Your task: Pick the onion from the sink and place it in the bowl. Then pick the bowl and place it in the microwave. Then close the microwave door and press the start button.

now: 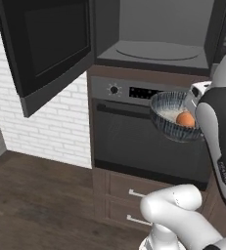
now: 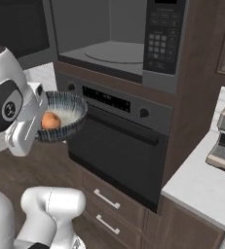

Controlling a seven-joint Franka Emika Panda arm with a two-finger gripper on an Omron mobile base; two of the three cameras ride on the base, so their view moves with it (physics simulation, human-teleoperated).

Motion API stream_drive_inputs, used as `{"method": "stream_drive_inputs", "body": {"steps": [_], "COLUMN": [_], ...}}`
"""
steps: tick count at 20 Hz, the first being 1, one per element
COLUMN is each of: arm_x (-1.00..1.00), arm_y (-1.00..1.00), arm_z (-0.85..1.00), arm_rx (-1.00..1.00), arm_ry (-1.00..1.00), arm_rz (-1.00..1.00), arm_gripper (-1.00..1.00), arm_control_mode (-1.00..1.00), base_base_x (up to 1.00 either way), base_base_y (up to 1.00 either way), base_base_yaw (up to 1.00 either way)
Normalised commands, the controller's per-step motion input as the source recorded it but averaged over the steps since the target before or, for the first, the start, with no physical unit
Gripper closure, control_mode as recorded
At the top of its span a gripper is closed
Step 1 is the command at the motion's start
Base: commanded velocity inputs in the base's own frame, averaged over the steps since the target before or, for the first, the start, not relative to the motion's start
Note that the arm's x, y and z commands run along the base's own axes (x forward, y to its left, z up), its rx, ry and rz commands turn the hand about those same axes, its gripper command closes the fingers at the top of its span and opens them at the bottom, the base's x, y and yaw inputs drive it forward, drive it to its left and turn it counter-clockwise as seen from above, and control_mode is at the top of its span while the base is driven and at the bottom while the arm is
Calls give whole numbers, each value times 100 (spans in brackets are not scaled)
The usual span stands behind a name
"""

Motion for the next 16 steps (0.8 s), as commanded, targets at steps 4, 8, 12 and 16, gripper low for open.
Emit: {"method": "stream_drive_inputs", "body": {"steps": [4,8,12,16], "arm_x": [0,0,21,6], "arm_y": [0,0,0,0], "arm_z": [41,69,46,51], "arm_rx": [0,0,0,0], "arm_ry": [-2,-21,-26,-39], "arm_rz": [0,-2,-11,-12], "arm_gripper": [100,100,100,100], "arm_control_mode": [-100,-100,-100,-100], "base_base_x": [0,0,0,0], "base_base_y": [0,0,0,0], "base_base_yaw": [0,0,0,0]}}
